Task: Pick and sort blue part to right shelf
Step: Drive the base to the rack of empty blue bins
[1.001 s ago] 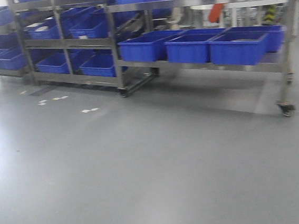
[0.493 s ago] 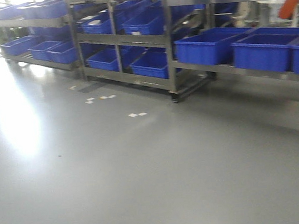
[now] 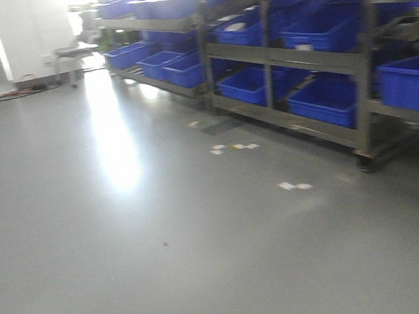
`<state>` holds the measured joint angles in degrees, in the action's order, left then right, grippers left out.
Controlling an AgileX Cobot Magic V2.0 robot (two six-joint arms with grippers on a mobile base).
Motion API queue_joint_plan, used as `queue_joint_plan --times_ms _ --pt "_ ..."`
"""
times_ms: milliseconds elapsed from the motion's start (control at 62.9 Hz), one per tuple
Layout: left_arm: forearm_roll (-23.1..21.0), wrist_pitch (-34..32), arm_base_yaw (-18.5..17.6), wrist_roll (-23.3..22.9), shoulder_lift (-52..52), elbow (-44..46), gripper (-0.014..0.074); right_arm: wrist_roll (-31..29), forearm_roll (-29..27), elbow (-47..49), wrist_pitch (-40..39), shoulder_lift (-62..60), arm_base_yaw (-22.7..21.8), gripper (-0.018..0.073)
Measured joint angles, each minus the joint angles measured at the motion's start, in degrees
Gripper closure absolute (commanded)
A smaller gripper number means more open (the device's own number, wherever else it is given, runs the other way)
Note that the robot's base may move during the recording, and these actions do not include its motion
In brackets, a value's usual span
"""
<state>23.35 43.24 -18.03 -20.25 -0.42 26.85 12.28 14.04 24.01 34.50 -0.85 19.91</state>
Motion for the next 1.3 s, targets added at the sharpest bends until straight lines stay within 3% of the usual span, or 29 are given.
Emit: queue_joint_plan --times_ms 1303 --pt "0.00 0.00 0.00 0.00 0.00 0.00 0.0283 0.00 0.02 0.00 0.00 0.00 0.00 0.0311"
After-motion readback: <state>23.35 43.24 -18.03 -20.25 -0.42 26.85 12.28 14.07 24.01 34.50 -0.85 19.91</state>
